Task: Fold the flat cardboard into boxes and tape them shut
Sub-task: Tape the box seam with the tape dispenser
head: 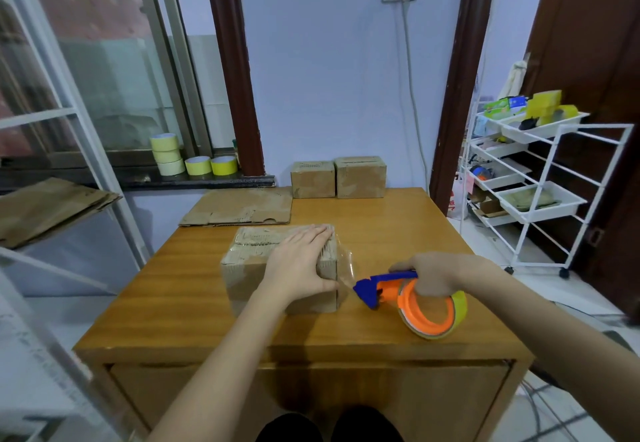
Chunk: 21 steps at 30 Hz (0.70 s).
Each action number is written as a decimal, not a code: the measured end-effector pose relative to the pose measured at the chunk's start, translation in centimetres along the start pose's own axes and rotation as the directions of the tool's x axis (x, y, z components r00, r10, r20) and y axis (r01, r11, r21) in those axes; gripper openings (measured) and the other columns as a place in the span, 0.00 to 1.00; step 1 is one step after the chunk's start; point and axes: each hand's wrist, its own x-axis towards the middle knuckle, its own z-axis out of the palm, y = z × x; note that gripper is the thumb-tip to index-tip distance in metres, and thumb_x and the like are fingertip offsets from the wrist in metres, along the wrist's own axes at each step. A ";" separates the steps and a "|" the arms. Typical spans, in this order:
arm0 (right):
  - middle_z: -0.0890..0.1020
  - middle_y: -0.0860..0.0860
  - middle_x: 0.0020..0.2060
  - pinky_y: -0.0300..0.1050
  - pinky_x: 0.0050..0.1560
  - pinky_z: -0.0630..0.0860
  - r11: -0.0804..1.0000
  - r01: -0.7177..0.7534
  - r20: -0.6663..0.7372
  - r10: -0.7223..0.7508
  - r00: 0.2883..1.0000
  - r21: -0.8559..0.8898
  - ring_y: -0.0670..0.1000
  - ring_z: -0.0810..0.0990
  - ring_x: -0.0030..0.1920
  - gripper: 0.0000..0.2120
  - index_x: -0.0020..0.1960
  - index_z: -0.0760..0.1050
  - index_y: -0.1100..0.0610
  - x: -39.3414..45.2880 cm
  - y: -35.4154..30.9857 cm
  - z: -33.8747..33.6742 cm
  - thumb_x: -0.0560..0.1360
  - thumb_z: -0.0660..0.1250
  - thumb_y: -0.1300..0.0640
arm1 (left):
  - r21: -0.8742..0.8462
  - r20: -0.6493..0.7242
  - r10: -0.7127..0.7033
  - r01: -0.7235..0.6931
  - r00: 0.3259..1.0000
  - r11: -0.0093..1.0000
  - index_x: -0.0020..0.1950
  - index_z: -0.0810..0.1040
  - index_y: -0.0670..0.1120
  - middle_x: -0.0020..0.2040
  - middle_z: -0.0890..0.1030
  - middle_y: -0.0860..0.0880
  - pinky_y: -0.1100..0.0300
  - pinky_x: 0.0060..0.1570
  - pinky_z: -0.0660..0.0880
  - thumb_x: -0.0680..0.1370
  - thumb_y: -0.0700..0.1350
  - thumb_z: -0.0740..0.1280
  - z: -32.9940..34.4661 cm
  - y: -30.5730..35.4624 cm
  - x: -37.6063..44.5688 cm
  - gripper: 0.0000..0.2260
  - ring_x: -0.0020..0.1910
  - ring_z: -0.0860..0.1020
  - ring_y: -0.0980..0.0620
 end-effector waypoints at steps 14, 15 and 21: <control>0.73 0.55 0.56 0.43 0.43 0.69 0.929 -0.115 -0.244 0.027 0.969 -0.353 0.53 0.71 0.43 0.29 0.76 0.53 0.43 -1.2 -0.2 2.1 0.77 0.57 0.48 | 0.006 0.000 -0.011 0.011 1.000 1.000 0.79 0.52 0.52 0.78 0.55 0.56 0.59 0.72 0.54 0.68 0.67 0.69 0.1 -0.1 -0.1 0.46 0.76 0.54 0.56; 0.73 0.55 0.56 0.44 0.44 0.70 0.930 -0.113 -0.264 0.017 0.964 -0.350 0.53 0.73 0.45 0.30 0.77 0.52 0.44 -1.2 0.0 2.2 0.77 0.57 0.43 | 0.008 -0.004 -0.010 0.010 1.000 1.000 0.79 0.52 0.52 0.78 0.55 0.56 0.59 0.73 0.54 0.68 0.67 0.69 0.1 -0.1 0.0 0.46 0.76 0.53 0.56; 0.75 0.58 0.57 0.47 0.48 0.71 0.973 -0.178 -0.424 0.100 0.900 -0.147 0.57 0.76 0.53 0.26 0.73 0.63 0.54 -0.2 0.4 2.7 0.81 0.46 0.42 | 0.014 -0.014 -0.007 0.008 1.000 1.000 0.79 0.53 0.52 0.78 0.55 0.56 0.59 0.73 0.54 0.68 0.67 0.69 0.3 -0.3 -0.1 0.46 0.76 0.54 0.56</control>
